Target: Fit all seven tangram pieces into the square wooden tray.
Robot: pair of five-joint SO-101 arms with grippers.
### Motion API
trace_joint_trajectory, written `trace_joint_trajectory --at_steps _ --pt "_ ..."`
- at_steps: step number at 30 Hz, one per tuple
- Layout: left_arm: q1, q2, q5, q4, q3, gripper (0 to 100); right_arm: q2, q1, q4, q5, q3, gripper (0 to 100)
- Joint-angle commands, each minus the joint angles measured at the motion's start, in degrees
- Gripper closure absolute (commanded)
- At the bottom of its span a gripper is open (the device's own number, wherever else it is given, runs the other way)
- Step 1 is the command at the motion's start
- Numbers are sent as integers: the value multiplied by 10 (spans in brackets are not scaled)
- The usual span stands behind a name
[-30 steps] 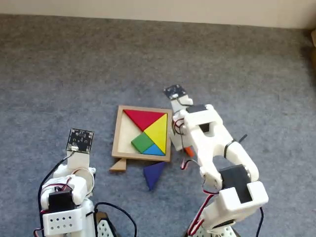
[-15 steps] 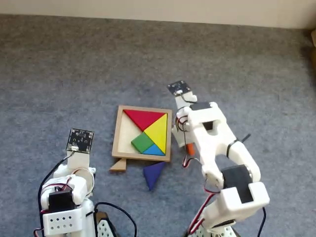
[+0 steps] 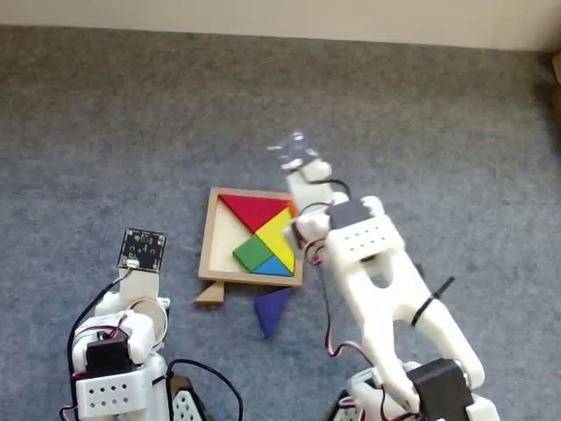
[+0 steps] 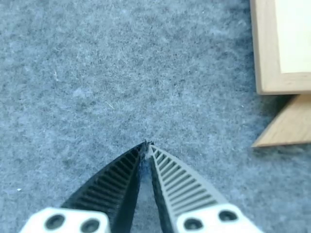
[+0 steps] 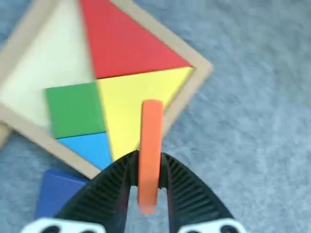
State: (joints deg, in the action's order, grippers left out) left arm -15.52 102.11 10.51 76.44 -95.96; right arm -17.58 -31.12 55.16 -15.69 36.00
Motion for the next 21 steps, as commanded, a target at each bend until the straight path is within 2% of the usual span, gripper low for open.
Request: trace_joint_trajectory --at_steps 1,4,10,14,19,21 --pt "9 26 -5 4 -12 992 9 -39 -38 9 -51 993" --pt "9 26 -5 4 -12 992 77 -40 -51 36 -122 993" --pt "9 26 -5 4 -12 992 233 -48 -51 40 -258 993" --pt "9 26 -5 4 -12 992 274 -60 -50 40 -299 983" --pt "9 26 -5 4 -12 992 274 -98 22 40 -306 861" --pt "9 26 -5 4 -12 992 273 -115 41 40 -311 846"
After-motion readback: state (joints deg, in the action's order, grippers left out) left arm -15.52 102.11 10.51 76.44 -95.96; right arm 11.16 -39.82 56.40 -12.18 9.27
